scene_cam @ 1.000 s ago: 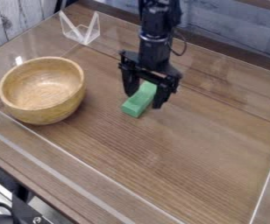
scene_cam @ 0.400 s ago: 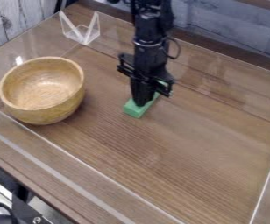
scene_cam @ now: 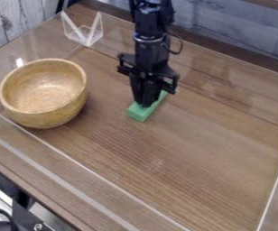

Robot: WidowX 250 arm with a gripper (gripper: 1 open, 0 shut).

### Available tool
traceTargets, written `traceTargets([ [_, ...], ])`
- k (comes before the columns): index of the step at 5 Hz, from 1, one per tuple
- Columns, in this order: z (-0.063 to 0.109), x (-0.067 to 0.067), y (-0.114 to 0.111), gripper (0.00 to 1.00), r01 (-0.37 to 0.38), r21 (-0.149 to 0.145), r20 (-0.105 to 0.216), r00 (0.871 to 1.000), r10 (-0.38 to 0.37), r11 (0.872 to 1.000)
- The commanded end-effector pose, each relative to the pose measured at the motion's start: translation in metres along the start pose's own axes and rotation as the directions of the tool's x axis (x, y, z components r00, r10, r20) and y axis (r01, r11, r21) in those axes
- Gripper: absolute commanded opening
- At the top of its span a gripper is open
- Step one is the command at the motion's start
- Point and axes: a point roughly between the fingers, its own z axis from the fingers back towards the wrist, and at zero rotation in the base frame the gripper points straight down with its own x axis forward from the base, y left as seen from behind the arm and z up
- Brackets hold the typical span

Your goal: Put green object into wooden bowl

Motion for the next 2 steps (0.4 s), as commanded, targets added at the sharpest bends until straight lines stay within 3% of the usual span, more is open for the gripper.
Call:
traceTargets([
  [1,0.0389,0.0093,0.0144,0.0,0.025,0.008,0.106,0.994,-0.026,1.0],
  [2,0.0436,0.008,0.0244,1.0,0.062,0.0,0.113,0.992,-0.062,0.998],
])
